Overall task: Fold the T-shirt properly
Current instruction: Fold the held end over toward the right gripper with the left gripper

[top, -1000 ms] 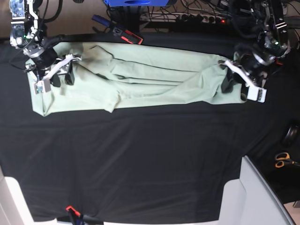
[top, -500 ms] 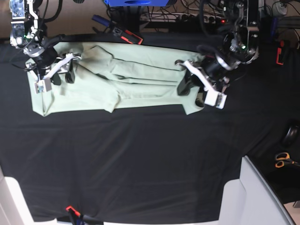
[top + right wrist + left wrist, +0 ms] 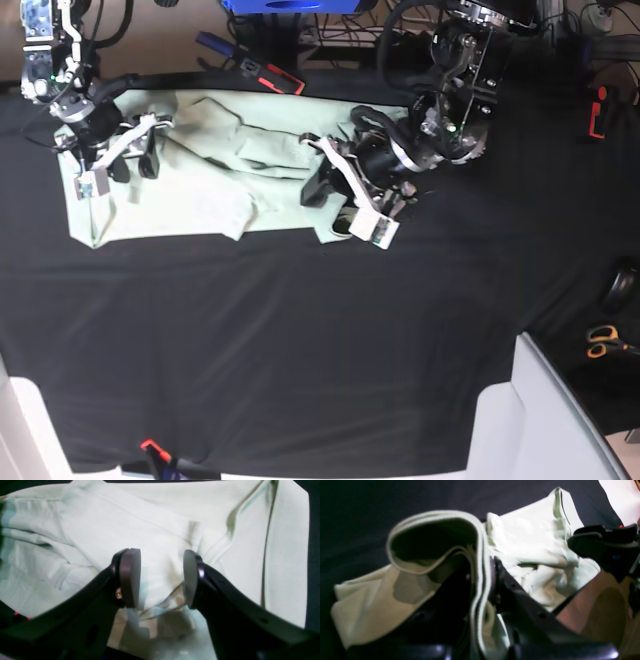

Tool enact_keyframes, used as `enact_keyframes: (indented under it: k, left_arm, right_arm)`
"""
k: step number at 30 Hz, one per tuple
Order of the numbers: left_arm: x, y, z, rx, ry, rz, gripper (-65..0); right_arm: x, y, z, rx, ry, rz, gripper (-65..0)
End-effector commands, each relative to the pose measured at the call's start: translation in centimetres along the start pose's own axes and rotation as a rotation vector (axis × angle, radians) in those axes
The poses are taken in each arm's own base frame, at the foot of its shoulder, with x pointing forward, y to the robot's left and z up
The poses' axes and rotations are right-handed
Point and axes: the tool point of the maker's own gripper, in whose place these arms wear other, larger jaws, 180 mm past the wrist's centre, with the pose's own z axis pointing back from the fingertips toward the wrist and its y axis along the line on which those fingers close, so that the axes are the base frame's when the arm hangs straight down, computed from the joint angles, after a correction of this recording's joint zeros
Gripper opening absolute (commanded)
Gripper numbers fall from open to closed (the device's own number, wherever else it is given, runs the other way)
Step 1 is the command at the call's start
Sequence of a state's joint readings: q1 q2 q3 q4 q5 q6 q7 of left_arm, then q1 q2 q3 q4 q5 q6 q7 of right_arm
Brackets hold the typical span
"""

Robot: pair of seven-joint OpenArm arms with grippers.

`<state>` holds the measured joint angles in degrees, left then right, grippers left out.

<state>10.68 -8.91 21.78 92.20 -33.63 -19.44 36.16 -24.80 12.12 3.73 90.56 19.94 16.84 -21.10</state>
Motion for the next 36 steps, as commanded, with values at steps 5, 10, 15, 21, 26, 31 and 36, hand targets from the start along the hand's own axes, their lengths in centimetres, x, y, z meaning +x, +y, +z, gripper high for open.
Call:
enact_keyframes:
  k: [5,10,15,21,26,31,36]
  left_arm:
    - [0.7,-0.6,-0.9,-0.017,-0.017,0.005,-65.0]
    - [0.1,-1.4,-1.8,-0.045,0.012,-0.006,-65.0]
    - [0.4,-3.9,-2.7,-0.116,0.027,-0.067,-57.6]
    - [0.0,-5.7,-3.3,-0.164,0.047,-0.097,-35.9]
    - [0.2,-5.8,-3.3,-0.167,0.042,-0.098,-35.3]
    - [1.8,-6.4,-2.8,-0.179,-0.002,-0.116,-35.3]
    - [6.1,-4.5,-0.8,-0.118,-0.12,-0.136,-39.8]
  right_arm:
    - [1.1,-0.1,0.2,0.005,-0.036,0.006,-38.3]
    - [1.2,-0.1,0.1,0.005,-0.038,0.007,-38.3]
    - [1.2,-0.1,0.1,0.005,-0.038,0.007,-38.3]
    - [1.2,-0.1,0.1,0.005,-0.038,0.007,-38.3]
    - [1.3,-0.1,0.1,0.003,-0.04,0.007,-38.3]
    - [1.3,-0.1,0.1,0.003,-0.041,0.007,-38.3]
    - [1.6,0.0,0.1,0.006,-0.048,0.01,-38.3]
